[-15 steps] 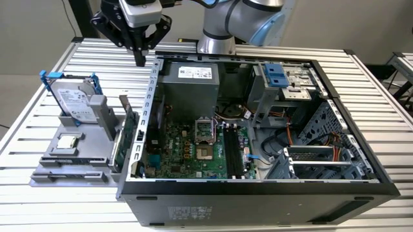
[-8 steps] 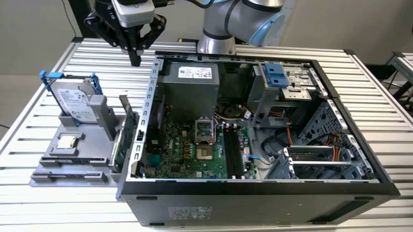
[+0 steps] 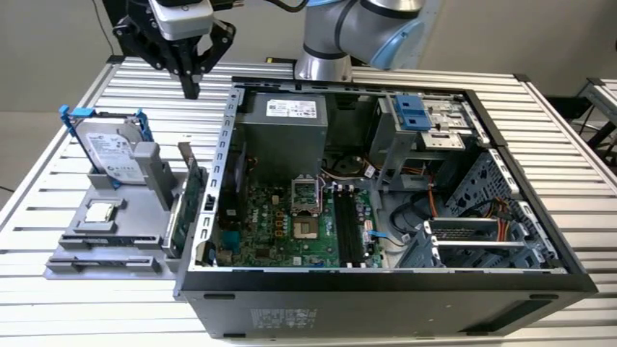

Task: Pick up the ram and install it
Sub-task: 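Reach for the ram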

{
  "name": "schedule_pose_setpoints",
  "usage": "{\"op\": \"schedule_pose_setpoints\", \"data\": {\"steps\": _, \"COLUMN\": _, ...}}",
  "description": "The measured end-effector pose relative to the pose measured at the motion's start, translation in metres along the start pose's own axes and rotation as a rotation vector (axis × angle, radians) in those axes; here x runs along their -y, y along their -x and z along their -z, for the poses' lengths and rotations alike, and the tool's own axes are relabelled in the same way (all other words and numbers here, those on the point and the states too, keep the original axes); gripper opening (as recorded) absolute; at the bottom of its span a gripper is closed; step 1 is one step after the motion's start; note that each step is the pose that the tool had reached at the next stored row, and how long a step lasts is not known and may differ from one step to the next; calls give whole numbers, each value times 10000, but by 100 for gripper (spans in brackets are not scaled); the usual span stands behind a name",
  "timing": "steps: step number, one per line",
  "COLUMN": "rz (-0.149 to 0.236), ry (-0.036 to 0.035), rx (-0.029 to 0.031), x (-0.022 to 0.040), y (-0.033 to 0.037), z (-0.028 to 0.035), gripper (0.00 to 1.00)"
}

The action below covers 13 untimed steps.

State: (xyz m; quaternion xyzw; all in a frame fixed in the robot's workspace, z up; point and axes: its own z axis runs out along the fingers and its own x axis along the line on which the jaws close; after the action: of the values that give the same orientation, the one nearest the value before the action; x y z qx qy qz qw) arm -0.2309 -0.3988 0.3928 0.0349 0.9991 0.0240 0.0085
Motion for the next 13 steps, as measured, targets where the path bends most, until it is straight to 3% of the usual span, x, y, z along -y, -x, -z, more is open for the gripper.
{"op": "schedule_pose_setpoints", "data": {"steps": 13, "rz": 0, "ry": 1, "rx": 0, "x": 17, "y": -250, "z": 4, "gripper": 0}}
